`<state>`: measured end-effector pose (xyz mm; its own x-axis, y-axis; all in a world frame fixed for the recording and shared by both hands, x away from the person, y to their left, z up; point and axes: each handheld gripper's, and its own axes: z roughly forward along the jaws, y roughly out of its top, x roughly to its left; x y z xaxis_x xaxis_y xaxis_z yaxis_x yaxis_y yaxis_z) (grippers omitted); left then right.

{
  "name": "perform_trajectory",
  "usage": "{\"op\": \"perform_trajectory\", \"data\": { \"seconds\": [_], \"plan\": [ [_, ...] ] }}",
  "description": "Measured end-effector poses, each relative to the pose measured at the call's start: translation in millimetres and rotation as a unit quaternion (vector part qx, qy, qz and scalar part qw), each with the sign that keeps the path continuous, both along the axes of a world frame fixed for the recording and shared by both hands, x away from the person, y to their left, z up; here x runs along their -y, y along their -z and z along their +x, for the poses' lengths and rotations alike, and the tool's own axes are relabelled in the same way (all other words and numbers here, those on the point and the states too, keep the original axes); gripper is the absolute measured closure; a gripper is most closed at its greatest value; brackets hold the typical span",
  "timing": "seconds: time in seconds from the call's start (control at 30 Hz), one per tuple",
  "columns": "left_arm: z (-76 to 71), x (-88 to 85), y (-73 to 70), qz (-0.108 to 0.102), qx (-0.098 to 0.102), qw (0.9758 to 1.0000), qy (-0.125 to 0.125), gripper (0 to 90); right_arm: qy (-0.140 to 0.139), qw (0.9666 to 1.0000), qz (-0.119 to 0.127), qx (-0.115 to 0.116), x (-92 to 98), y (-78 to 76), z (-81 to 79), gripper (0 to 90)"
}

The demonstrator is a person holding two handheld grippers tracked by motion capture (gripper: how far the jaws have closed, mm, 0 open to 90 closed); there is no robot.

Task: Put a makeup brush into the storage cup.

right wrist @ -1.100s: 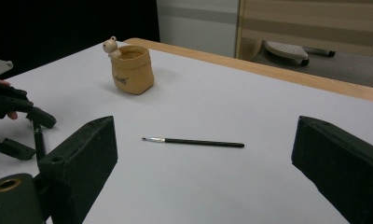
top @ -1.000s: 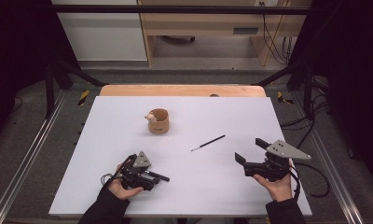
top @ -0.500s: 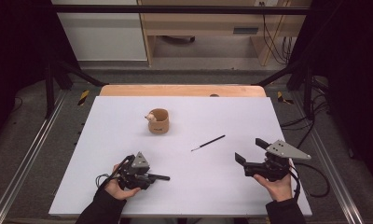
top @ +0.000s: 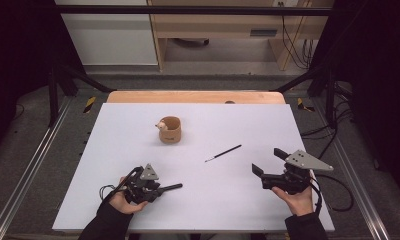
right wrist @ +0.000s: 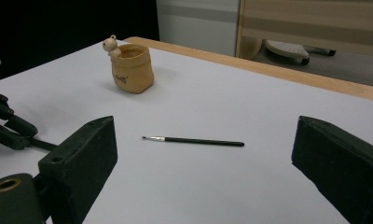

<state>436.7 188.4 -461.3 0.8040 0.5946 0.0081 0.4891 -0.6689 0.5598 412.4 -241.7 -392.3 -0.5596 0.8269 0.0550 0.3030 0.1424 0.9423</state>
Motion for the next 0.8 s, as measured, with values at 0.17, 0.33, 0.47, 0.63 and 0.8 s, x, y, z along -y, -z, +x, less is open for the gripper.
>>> {"op": "perform_trajectory", "data": {
  "seconds": [0.17,0.33,0.47,0.63,0.8],
  "plan": [
    [0.3,-0.6,-0.4,0.001,-0.001,1.0,-0.004,75.6,0.0,1.0,0.002,-0.002,0.0,0.0,0.0,7.2],
    [0.9,-1.0,-0.7,0.0,-0.005,1.0,-0.006,77.7,0.001,1.0,0.002,-0.002,0.5,0.0,0.0,7.2],
    [1.1,-1.0,-0.9,0.001,-0.005,0.9999,-0.009,77.5,0.001,1.0,0.001,-0.002,0.4,0.2,0.1,7.2],
    [1.7,-3.1,-3.6,-0.011,-0.006,0.9998,-0.015,71.3,0.0,1.0,0.001,-0.002,0.7,0.3,0.3,7.2],
    [1.2,-5.8,-10.8,-0.025,-0.002,0.9995,-0.018,60.7,0.001,1.0,0.002,-0.001,2.0,0.4,0.5,7.1]
  ]
}}
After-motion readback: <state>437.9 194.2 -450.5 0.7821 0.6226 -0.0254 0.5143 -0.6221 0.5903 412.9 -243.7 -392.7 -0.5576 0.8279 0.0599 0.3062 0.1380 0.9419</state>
